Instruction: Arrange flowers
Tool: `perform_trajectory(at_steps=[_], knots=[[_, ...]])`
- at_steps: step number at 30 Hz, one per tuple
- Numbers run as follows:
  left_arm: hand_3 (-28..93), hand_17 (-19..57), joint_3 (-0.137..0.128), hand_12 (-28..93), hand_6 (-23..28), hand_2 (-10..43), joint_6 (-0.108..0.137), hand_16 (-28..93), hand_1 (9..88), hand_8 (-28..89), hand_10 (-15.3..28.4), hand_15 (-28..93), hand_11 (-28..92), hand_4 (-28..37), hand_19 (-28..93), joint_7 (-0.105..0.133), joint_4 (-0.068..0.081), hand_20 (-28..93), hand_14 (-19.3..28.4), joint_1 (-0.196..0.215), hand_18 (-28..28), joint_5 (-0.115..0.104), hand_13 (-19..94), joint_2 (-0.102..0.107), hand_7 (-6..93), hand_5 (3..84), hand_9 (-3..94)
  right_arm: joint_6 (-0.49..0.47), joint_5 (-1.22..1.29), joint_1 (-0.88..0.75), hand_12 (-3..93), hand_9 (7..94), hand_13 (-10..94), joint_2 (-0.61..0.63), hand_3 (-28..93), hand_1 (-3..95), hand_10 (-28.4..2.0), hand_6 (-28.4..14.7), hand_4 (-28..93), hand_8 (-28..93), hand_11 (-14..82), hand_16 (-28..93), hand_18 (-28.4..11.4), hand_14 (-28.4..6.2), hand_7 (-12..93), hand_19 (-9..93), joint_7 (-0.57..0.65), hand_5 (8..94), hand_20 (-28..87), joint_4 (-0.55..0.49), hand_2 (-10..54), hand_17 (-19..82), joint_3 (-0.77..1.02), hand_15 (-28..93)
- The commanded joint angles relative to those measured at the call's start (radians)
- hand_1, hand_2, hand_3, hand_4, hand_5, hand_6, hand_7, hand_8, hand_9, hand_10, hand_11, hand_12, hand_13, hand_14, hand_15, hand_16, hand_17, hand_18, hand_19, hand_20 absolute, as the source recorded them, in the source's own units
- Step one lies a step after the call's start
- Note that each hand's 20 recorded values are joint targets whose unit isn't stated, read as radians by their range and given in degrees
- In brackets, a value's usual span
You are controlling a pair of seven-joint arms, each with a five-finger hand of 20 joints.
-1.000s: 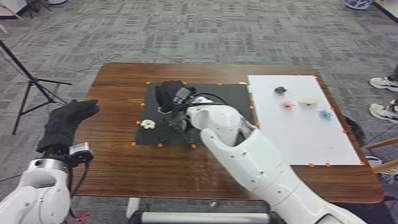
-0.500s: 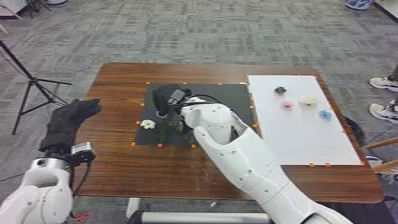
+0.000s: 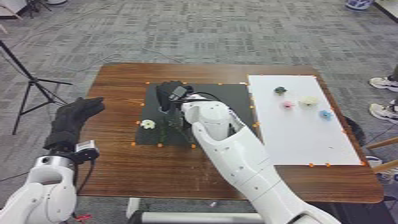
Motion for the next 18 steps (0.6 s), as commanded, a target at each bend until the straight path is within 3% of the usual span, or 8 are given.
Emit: perform_trajectory(at_steps=[1, 18], knots=[[67, 9.3, 0.01, 11, 2.7, 24.7, -0.019, -3, 24.6, -8, 14.5, 18, 20, -28.3, 4, -0.001, 0.005, 17, 15.7, -0.018, 9.5, 0.006, 41, 0.0, 16.6, 57.0, 56.4, -0.013, -0.02, -0.003, 13.4, 80.7, 94, -0.024, 60, 53.1, -7.7, 4.1, -18, -2, 7.6, 34, -14.9, -1.5, 20, 93, 0.001, 74.6, 62, 0.006, -6.8, 65, 0.016, 60], [69, 8.8, 0.01, 11, 3.1, 15.6, -0.017, -3, 23.9, -8, 14.5, 17, 20, -28.2, 4, -0.003, 0.009, 17, 16.0, -0.019, 9.8, 0.004, 40, 0.002, 16.1, 55.8, 54.9, -0.052, 0.03, -0.001, 8.9, 72.1, 93, -0.003, 65, 43.8, -10.6, 0.6, -17, -4, 10.0, 33, -14.6, -1.4, 17, 93, 0.028, 66.0, 60, -0.032, -8.6, 64, -0.018, 59]])
